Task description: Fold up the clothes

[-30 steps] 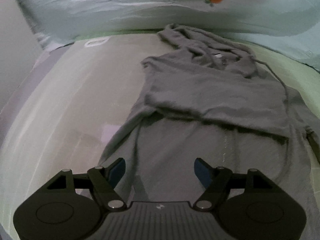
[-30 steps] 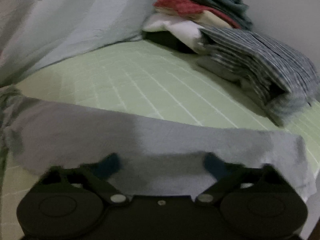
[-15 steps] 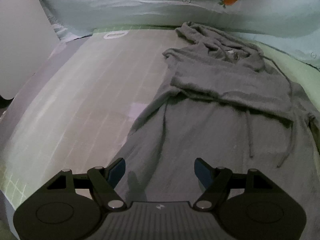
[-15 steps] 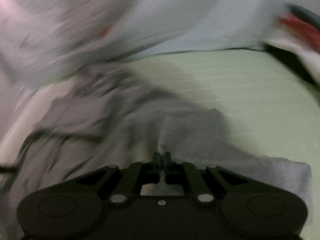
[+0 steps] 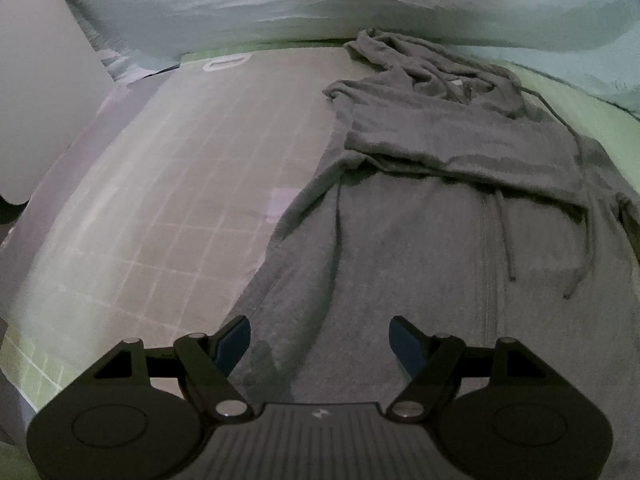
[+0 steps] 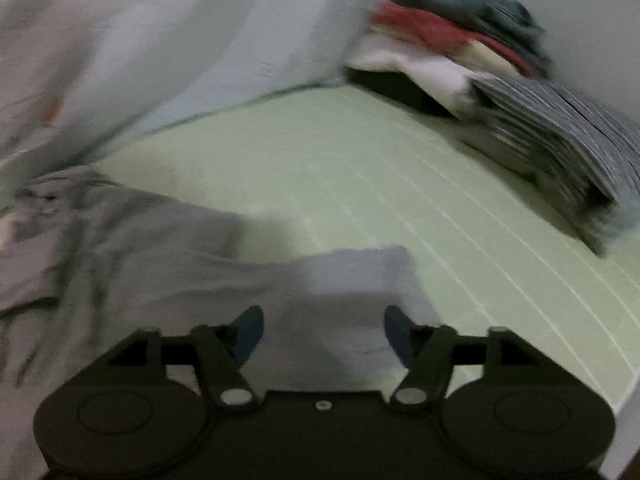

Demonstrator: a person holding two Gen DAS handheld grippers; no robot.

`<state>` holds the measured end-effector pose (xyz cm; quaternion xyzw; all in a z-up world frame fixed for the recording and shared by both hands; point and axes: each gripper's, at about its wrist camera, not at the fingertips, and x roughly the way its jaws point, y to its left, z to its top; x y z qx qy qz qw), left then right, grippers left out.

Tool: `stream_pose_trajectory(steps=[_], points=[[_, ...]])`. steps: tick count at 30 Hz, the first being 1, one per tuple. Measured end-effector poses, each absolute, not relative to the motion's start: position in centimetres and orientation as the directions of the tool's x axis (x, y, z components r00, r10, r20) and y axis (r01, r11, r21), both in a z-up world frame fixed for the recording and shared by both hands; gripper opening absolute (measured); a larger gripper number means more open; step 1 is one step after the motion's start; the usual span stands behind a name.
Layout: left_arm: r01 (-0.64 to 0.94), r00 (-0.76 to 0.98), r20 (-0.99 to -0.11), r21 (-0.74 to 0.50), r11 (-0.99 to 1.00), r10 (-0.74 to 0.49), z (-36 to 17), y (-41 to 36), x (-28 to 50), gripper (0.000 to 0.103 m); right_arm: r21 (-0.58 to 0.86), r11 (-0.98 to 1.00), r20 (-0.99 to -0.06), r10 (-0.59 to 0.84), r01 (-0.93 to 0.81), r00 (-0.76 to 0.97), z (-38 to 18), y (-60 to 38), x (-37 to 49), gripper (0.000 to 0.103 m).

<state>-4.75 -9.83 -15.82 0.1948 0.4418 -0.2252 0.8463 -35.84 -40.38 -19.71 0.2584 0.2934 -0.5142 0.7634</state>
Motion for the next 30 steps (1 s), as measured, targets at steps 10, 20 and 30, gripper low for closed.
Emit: stream_pose_trajectory(steps=[10,20,30], points=[[0.582,0.517,-0.832,0.169,0.796,-0.201,-15.8,-9.6,-5.0,0.078,0.027,0.472,-0.716,-0.606,0.881,0.346,-20.4,-39.0,-33.8,0.023],[0.563,0.520,-0.830,0.155,0.812,-0.202,-15.7,-8.4,-4.0,0.078,0.435,0.614,-0.566,-0.382,0.658,0.730,-14.8,-38.8,-27.7,0.000],[0.531,0.536,-0.821,0.148,0.834,-0.196,-15.2,-7.7,-3.3,0.078,0.281,0.822,-0.559,-0.280,0.495,0.781,-12.7,-31.3,-19.3,0.045]])
